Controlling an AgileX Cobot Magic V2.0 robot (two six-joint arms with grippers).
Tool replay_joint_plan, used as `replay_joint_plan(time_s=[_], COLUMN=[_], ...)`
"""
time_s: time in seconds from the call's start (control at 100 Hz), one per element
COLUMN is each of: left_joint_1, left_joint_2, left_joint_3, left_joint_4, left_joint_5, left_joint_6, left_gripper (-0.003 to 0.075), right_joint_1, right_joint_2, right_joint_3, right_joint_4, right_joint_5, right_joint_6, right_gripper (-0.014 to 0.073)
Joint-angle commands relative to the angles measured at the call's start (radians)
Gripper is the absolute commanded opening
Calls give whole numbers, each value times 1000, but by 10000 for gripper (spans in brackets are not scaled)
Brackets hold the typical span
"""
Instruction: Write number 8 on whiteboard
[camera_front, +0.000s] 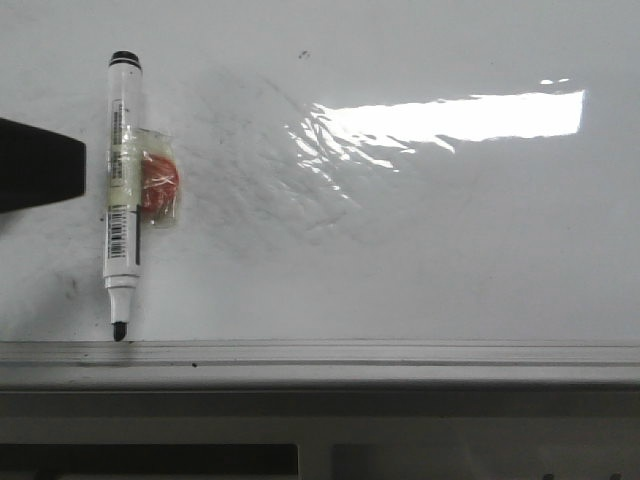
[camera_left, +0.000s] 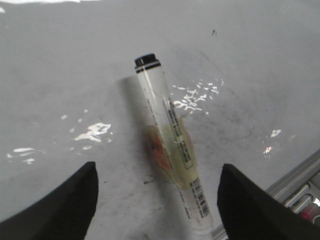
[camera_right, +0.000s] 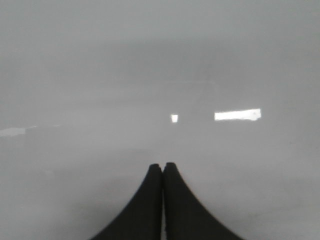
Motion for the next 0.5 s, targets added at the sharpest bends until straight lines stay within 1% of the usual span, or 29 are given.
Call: replay_joint_plan(time_s=[0.0,0.06,0.16,0.49], left_joint_1=[-33,-49,-61,-61], left_joint_2=[35,63,101,206], left_joint_3=[-36,-36,-36,-36], left_joint_4=[-37,-40,-40,-38], left_joint_5=[-134,-164,-168,-195], left_joint_6=[-5,-5,-5,-7], left_gripper=[460,460,460,457], right_joint_1=[0,0,0,0], right_joint_2=[14,14,14,14], right_joint_3=[-25,-25,-25,-25], right_joint_4=[4,4,4,13], right_joint_5=[-60,-60,-47,-41], right_joint_6=[-6,-6,-6,-6], right_gripper=[-63,-63,-64,-64])
